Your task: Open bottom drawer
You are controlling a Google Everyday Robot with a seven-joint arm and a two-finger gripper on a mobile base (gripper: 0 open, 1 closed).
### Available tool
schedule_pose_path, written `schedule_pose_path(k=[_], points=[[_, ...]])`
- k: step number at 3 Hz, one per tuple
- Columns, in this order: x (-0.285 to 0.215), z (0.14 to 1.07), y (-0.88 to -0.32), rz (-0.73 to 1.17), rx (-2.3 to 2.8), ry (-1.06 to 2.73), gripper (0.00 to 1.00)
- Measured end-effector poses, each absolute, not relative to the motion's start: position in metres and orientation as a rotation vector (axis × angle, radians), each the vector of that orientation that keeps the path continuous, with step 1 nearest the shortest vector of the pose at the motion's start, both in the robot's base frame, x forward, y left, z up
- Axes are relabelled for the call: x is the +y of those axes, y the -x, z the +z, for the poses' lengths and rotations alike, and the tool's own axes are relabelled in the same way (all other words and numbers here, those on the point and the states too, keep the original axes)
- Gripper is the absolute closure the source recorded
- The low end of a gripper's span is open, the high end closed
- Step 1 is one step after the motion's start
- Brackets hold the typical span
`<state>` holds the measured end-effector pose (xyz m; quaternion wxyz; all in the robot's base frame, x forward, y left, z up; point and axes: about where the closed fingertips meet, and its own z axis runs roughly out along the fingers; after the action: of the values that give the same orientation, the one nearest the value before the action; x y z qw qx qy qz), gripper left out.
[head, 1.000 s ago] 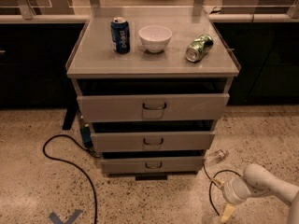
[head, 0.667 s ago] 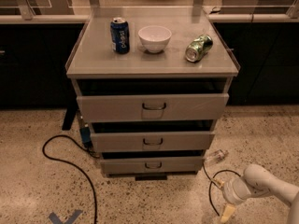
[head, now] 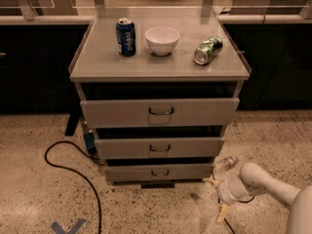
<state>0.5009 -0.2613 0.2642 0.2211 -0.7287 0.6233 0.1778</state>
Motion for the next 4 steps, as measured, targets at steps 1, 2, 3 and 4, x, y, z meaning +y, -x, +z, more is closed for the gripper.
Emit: schedule_pose_path(k=[1,2,3,4], points=[[-0.255,0.264,-0.502,0.487,1.677,2.035,0.00],[-0.255,0.264,-0.502,0.487,1.677,2.035,0.00],[-0.238,0.254,-0.512,0.418,1.623,2.061,0.00],[-0.201,0.262,-0.532,0.268,1.511,2.016,0.00]])
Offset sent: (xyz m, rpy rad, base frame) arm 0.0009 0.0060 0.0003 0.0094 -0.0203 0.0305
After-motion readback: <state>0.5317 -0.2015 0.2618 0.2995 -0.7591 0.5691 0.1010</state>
